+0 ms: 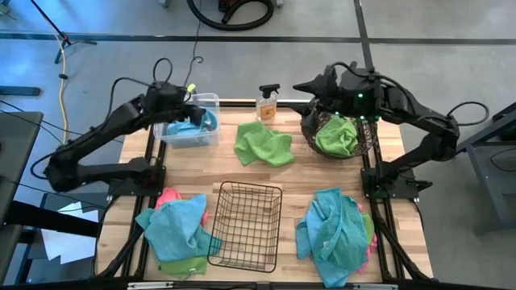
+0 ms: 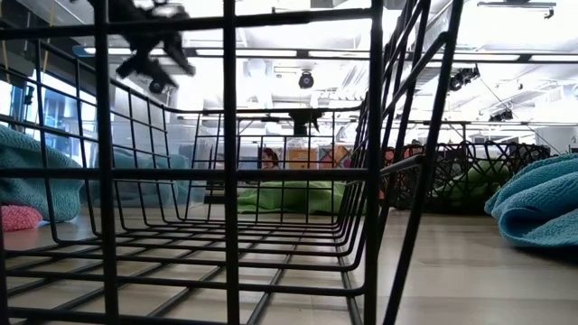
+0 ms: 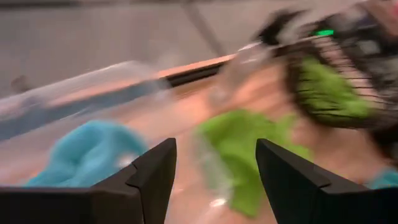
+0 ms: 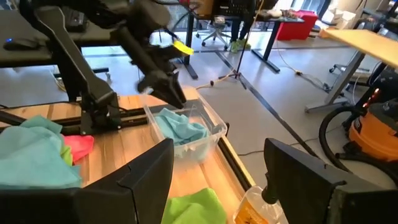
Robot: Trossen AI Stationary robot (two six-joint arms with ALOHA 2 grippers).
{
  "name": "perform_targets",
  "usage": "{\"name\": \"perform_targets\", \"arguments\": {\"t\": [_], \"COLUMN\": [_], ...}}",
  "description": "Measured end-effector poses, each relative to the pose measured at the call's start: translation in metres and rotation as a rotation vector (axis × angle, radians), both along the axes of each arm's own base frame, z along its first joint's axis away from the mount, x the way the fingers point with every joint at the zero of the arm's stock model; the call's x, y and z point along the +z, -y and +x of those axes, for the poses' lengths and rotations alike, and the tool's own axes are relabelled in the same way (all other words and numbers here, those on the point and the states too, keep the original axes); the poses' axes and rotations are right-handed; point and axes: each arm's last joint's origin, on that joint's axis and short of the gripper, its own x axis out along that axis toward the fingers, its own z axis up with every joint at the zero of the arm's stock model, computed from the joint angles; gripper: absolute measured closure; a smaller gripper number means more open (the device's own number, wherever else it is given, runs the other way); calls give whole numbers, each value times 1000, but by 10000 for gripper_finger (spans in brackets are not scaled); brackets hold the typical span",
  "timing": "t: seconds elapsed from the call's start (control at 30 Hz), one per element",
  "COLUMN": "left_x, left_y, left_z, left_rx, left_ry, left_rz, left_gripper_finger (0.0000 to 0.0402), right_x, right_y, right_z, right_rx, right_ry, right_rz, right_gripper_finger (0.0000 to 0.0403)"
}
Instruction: Sort microfiber towel by color & place in baskets
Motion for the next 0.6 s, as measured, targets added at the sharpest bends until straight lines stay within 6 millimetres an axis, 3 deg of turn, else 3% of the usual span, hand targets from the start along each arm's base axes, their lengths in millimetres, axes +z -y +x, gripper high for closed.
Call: {"name": "perform_targets", "arguments": {"t": [0.2,0.37,0.47,0.6], "left_x": [28,37,28,1], "left_y": [41,69,84,102], "left_z": [5,10,16,24], "left_rx": [-210,-356,-424,-489], "left_ry": [184,254,317,386], "left_rz": [165,248,253,189], "left_gripper_finger": [193,193,193,193], "right_x": [8,8,3,-2], "right_y": [-3,-5,-6,-6], "right_z": [-14,-18,-19,-20], "right_rx": [50,100,107,91], "right_ry": [35,19,-18,-61], "right_rz": [-2,24,53,102], "right_gripper_finger": [155,155,155,155]}}
